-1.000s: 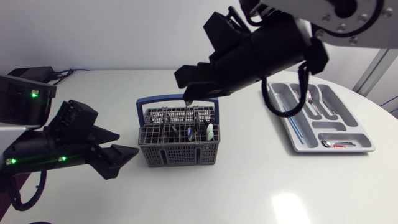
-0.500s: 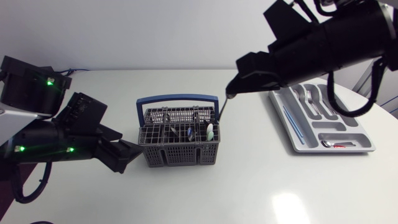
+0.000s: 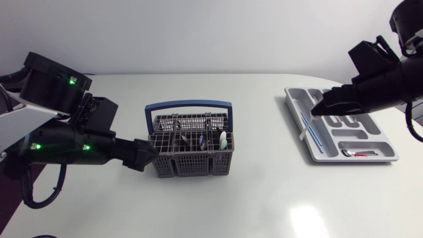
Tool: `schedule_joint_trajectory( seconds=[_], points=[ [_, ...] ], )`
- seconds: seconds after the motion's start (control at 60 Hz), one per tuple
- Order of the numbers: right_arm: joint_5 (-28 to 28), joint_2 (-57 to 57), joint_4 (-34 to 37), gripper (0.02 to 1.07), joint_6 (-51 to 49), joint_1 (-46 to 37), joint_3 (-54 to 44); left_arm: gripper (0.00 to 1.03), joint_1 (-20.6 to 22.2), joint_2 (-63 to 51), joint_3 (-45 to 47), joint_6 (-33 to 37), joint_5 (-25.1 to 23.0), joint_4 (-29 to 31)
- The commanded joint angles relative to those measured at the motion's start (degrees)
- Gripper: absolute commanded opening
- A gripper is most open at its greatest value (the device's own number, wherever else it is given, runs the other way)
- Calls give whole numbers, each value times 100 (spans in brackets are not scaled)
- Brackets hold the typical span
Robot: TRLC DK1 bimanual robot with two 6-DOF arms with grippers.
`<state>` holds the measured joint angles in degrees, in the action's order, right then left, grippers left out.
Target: Unload the cutlery basket into the drawer organizer.
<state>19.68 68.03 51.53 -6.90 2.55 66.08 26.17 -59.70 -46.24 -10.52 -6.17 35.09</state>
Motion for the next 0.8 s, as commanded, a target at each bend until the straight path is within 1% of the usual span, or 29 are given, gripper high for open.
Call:
schedule_joint_trajectory(
  seconds=[0.0,0.25,0.333,0.417,0.7,0.783],
  points=[
    [-17,35,86,8,-523,-413,-254,99,28,-129,-193,-248,-24,50],
    [-439,360,-477,8,-1270,-1380,-667,99,28,-191,-368,-582,11,156],
    [-773,518,-890,8,-1490,-1643,-799,99,63,-147,-474,-688,11,156],
    [-870,747,-1163,8,-1683,-1916,-834,99,125,-182,-535,-767,11,156],
    [-1397,1494,-2050,8,-2211,-2452,-852,99,336,-525,-729,-1329,11,270],
    [-1652,1678,-2463,8,-2334,-2531,-922,99,371,-639,-790,-1488,11,297]
  ],
)
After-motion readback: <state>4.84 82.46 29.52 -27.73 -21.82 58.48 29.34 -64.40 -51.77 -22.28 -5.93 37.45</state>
